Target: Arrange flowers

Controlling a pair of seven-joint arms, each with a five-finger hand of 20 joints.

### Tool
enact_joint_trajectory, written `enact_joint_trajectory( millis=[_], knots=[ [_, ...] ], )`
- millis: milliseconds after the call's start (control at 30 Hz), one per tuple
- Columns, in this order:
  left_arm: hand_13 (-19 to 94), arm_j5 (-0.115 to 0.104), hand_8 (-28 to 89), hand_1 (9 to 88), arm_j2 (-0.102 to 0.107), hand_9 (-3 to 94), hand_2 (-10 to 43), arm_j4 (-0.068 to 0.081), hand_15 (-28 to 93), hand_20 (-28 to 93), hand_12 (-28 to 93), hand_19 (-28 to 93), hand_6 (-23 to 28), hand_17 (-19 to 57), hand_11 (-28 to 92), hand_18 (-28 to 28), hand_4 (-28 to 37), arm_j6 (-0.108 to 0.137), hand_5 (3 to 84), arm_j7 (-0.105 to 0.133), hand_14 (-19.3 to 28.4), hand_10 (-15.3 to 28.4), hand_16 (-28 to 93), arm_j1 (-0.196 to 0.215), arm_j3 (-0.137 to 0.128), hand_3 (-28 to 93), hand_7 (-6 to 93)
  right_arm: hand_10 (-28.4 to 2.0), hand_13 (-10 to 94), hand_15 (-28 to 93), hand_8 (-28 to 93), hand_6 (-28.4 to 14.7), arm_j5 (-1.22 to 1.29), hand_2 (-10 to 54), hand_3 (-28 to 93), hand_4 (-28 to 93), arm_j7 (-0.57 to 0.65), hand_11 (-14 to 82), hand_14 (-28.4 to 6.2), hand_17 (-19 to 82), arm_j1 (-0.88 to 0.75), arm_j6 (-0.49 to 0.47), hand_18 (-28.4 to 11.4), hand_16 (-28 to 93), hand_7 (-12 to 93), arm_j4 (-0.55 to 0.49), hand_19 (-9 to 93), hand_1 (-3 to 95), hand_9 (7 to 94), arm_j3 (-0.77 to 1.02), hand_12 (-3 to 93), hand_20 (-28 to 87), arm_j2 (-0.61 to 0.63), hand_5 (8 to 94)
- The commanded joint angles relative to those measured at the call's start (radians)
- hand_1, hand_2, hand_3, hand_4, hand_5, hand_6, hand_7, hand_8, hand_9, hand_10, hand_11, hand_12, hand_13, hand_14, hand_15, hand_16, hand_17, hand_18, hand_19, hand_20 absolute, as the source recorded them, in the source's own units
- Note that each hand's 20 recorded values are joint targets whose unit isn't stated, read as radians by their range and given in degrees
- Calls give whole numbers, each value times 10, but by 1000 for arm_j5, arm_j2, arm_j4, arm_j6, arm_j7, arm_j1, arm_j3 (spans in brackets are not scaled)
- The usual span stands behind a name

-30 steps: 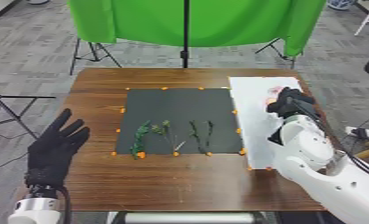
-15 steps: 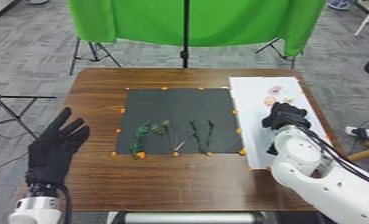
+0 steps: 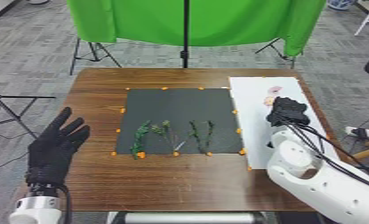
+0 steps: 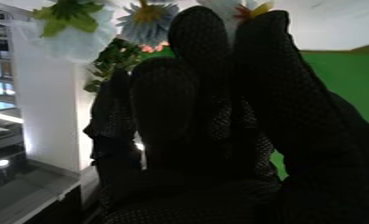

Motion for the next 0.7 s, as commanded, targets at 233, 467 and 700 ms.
enact_joint_trajectory(
  millis=[233,467,700],
  knots=[
    [199,-12,-89,240,7,318,64,-17,554,78,106,558,79,-92,233,284,-261,24,356,12,277,201,-105,32,-30,812,94,-79,749,724,35,3,-69,-95,684,-283,-270,328,-72,303,218,109,-226,215,167,-93,859,571,886,-186,327,400,-334,881],
    [208,4,-97,245,10,328,60,1,583,88,104,574,82,-87,263,284,-263,9,365,-23,281,207,-111,-46,-21,823,115,-85,747,728,39,4,-75,-95,677,-283,-465,372,-73,296,239,58,-228,219,167,76,862,568,874,-233,295,409,-578,882],
    [239,17,-121,242,22,343,50,25,643,89,74,596,83,-81,342,284,-278,-9,377,-40,284,217,-146,-128,1,842,146,-95,743,751,47,4,-47,-95,626,-283,-458,460,-75,289,391,121,-229,219,171,180,864,594,873,-465,228,423,-622,894]
  ],
)
